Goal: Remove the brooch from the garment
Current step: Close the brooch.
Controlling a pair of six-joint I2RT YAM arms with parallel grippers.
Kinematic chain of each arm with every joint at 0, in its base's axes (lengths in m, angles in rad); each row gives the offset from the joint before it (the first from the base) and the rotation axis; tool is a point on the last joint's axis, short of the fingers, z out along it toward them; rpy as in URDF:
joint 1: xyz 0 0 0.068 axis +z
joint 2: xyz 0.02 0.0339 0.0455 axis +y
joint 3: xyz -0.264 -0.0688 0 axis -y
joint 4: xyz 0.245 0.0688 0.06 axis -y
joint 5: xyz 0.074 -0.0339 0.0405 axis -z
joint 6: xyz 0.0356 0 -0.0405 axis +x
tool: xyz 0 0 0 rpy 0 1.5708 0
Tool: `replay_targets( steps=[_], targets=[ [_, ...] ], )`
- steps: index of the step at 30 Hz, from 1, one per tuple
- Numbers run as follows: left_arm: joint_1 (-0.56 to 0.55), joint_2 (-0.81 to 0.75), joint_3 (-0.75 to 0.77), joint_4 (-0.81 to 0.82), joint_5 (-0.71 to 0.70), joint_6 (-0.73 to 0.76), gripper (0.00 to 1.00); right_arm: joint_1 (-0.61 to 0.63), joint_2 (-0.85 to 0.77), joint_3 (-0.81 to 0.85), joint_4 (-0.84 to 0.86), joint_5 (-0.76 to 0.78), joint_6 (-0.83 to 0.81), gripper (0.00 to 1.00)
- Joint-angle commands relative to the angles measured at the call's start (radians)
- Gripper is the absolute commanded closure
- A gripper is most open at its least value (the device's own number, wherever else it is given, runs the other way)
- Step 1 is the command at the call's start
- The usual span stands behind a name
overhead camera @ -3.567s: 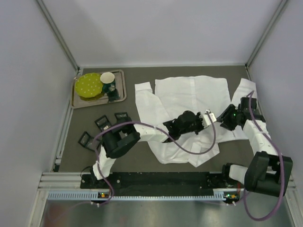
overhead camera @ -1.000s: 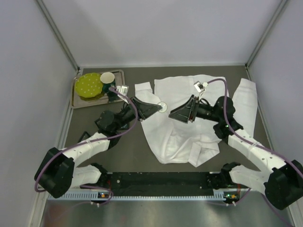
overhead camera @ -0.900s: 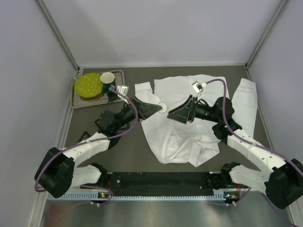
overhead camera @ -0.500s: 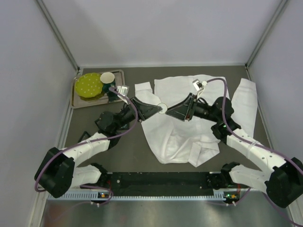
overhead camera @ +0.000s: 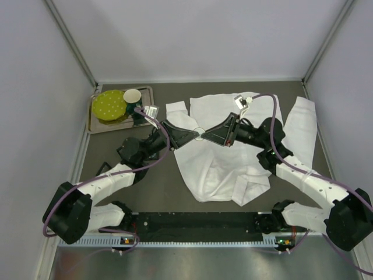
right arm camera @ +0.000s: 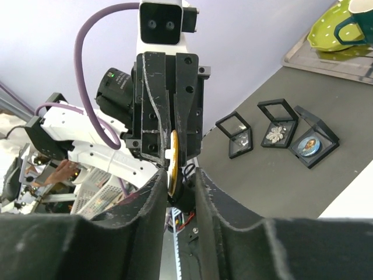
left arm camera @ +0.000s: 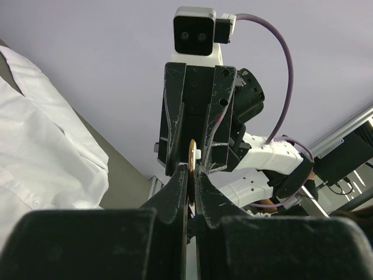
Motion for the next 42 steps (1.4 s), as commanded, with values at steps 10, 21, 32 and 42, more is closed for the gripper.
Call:
replay_targets(
  steps=[10,21,32,42],
  targets=[
    [0.005,-0.116,0.021,-0.182,-0.017,0.131,0.63,0.028,-0.030,0.025,-0.016,0.038,-0.048,1.00],
    [0.005,-0.146,0.046,-0.262,-0.036,0.186,0.62,0.028,-0.021,0.019,0.004,0.016,-0.031,1.00],
    [0.005,-0.109,0.058,-0.202,-0.019,0.160,0.73,0.028,-0.010,0.023,-0.025,0.006,-0.049,1.00],
    [0.005,-0.107,0.072,-0.211,0.001,0.177,0.92,0.028,0.006,0.037,-0.044,-0.017,-0.057,1.00]
  ],
)
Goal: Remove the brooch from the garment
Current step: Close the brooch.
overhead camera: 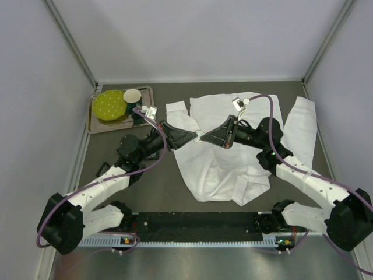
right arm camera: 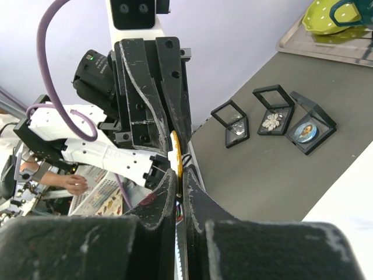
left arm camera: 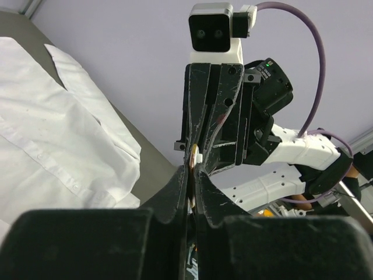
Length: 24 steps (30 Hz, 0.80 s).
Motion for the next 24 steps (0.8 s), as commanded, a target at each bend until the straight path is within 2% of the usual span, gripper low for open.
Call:
replay_targets(
  steps=[1,2,5,8,10,24],
  targets=[
    [0.001,0.002,0.046,0.052,0.027,0.011,0.95,0.010,0.009,0.037,0.022,-0.018,-0.024,1.00],
    [0.001,0.002,0.048,0.056,0.025,0.009,0.99,0.010,0.006,0.037,0.014,-0.004,-0.024,0.95],
    [-0.001,0.000,0.049,0.052,0.013,-0.006,1.00,0.012,0.000,0.037,0.016,0.019,0.015,0.84],
    [0.001,-0.004,0.051,0.041,0.004,-0.025,1.00,0.014,-0.015,0.038,0.008,0.022,0.019,0.66],
    [0.001,-0.021,0.045,0.041,-0.011,-0.037,1.00,0.015,-0.035,0.035,-0.039,0.033,-0.003,0.62],
    [0.001,-0.047,0.005,0.110,-0.045,-0.132,1.00,0.041,-0.018,0.026,0.085,0.008,0.025,0.59]
  ],
)
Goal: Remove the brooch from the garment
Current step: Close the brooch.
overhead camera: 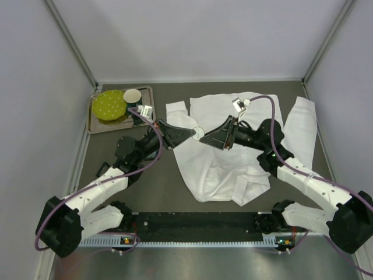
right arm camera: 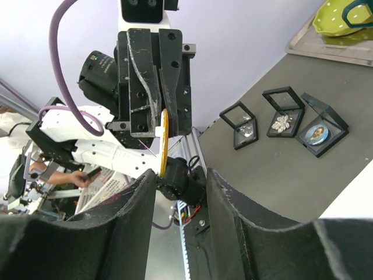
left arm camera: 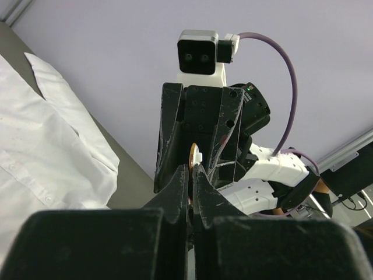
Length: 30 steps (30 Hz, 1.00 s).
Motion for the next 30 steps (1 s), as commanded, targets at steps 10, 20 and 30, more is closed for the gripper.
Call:
replay_targets(
  steps=[10,20,30],
  targets=[
    [0.000,-0.024,0.004,0.073,-0.026,0.007,1.00,0.055,0.044,0.061,0.137,0.047,0.008,0.62],
    [-0.002,-0.068,0.002,0.014,-0.050,0.070,1.00,0.058,0.062,0.069,0.205,0.089,0.034,0.65],
    [-0.002,-0.081,0.013,-0.030,-0.065,0.101,1.00,0.075,0.102,0.110,0.220,0.087,0.036,0.60]
  ],
)
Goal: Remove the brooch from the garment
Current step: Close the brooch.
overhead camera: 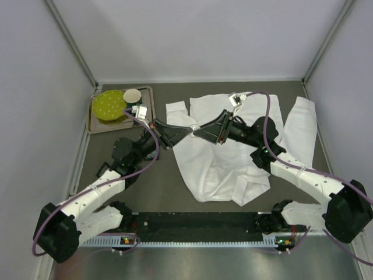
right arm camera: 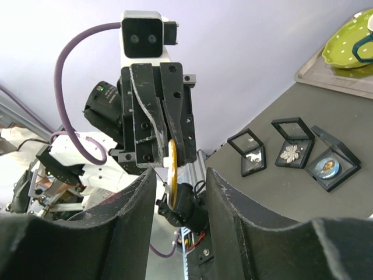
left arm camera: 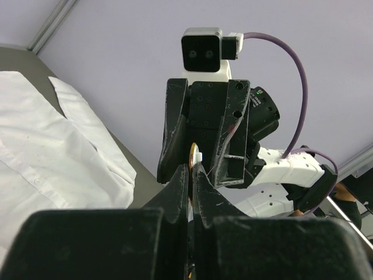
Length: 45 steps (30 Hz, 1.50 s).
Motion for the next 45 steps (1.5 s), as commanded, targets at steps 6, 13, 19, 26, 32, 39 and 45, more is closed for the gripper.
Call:
replay_targets(
  steps=[6,13,19,26,32,39,45],
  targets=[
    [-0.002,-0.041,0.009,-0.009,-0.031,0.043,1.00,0.022,-0.002,0.055,0.057,0.018,-0.018,0.62],
    [-0.002,-0.091,0.035,-0.126,-0.079,0.107,1.00,0.057,-0.056,0.011,-0.005,0.076,-0.070,0.48],
    [-0.002,-0.128,0.058,-0.218,-0.115,0.182,1.00,0.129,-0.038,0.055,-0.091,0.164,-0.159,0.44],
    [-0.002,-0.159,0.064,-0.259,-0.154,0.219,1.00,0.167,-0.010,0.052,-0.083,0.265,-0.175,0.52],
    [-0.003,-0.168,0.059,-0.265,-0.171,0.239,1.00,0.186,0.030,0.061,-0.053,0.334,-0.169,0.57],
    [-0.003,-0.185,0.068,-0.296,-0.181,0.271,1.00,0.187,0.056,0.061,-0.025,0.376,-0.159,0.59],
    [-0.003,-0.189,0.078,-0.316,-0.185,0.299,1.00,0.189,0.064,0.068,0.000,0.373,-0.143,0.60]
  ],
)
